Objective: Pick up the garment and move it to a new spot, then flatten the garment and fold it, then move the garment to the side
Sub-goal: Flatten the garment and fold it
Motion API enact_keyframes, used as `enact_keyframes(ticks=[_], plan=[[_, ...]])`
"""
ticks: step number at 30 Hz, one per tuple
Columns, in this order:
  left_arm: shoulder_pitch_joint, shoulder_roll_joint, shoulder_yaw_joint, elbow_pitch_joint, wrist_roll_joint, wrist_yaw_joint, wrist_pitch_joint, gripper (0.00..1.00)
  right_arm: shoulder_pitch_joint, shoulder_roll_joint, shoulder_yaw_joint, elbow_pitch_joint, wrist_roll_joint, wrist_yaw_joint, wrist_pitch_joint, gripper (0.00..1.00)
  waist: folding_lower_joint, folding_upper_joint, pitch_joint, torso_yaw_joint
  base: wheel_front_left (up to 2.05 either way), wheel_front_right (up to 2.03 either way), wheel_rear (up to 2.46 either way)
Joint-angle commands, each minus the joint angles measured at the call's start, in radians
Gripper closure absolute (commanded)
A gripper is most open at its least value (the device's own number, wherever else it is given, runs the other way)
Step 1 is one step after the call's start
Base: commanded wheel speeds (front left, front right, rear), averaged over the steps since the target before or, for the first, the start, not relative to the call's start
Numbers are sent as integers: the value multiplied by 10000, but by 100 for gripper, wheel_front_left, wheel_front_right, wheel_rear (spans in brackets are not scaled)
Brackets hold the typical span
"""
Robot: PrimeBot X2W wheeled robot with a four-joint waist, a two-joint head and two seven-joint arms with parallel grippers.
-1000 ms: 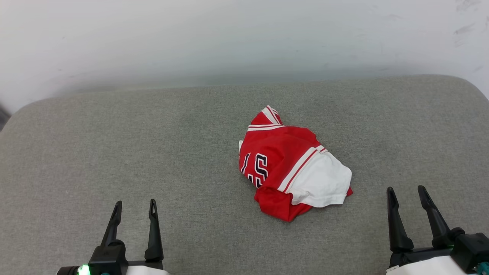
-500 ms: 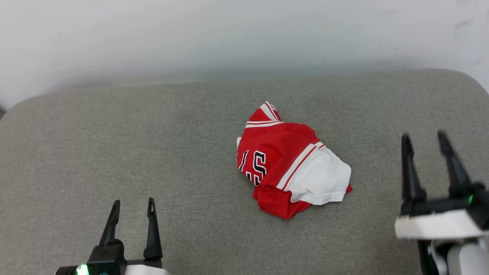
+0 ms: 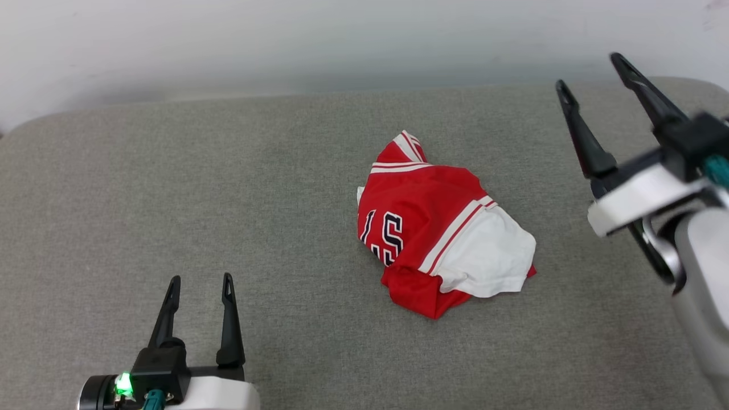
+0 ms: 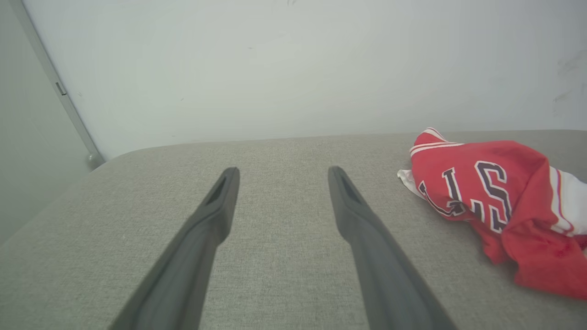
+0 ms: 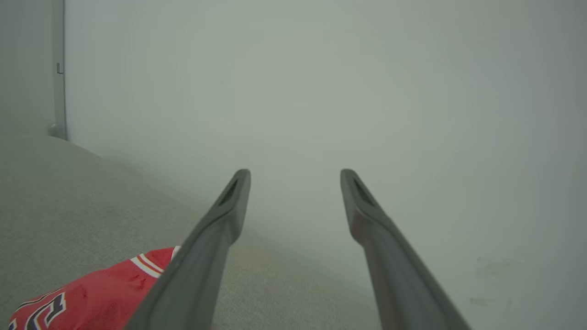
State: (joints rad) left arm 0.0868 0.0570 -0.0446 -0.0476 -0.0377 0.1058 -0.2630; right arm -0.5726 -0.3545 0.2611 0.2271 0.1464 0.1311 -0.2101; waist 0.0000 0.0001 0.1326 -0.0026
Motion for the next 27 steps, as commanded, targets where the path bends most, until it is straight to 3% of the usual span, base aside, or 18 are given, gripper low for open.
enact_keyframes(ticks=[1, 7, 12, 13, 17, 22, 27], plan=[[-167, -10, 7, -57, 54, -16, -26, 0, -670, -369, 635, 332, 468, -7, 582, 0, 0, -1, 116, 52, 0, 0, 0], [-402, -33, 8, -146, 32, -17, -26, 0, -2493, -1772, 3487, 937, 2698, -7, 3492, 0, 0, -1, 633, 164, 0, 0, 0], [-713, -44, -75, -156, 2, -53, -27, 0, -3646, -2874, 5954, 843, 5124, -8, 6770, 0, 0, -1, 1222, 327, 0, 0, 0], [-956, -52, -129, -171, -25, -50, -27, 0, -4183, -3275, 6881, 747, 6214, -7, 8125, 0, 0, -1, 1599, 426, 0, 0, 0], [-1267, -62, -223, -136, -95, -37, -27, 0, -4679, -3492, 7860, 893, 6853, -7, 8856, 0, 0, -1, 2058, 547, 0, 0, 0], [-1753, -67, -409, -36, -168, -52, -27, 0, -4488, -3116, 9424, 1696, 7327, -2, 8747, 0, 0, -1, 2622, 755, 0, 0, 0], [-1883, -70, -431, 67, -190, -2, -27, 0, -3924, -2862, 10183, 2114, 7532, 10, 8405, 0, 0, -1, 2648, 774, 0, 0, 0]])
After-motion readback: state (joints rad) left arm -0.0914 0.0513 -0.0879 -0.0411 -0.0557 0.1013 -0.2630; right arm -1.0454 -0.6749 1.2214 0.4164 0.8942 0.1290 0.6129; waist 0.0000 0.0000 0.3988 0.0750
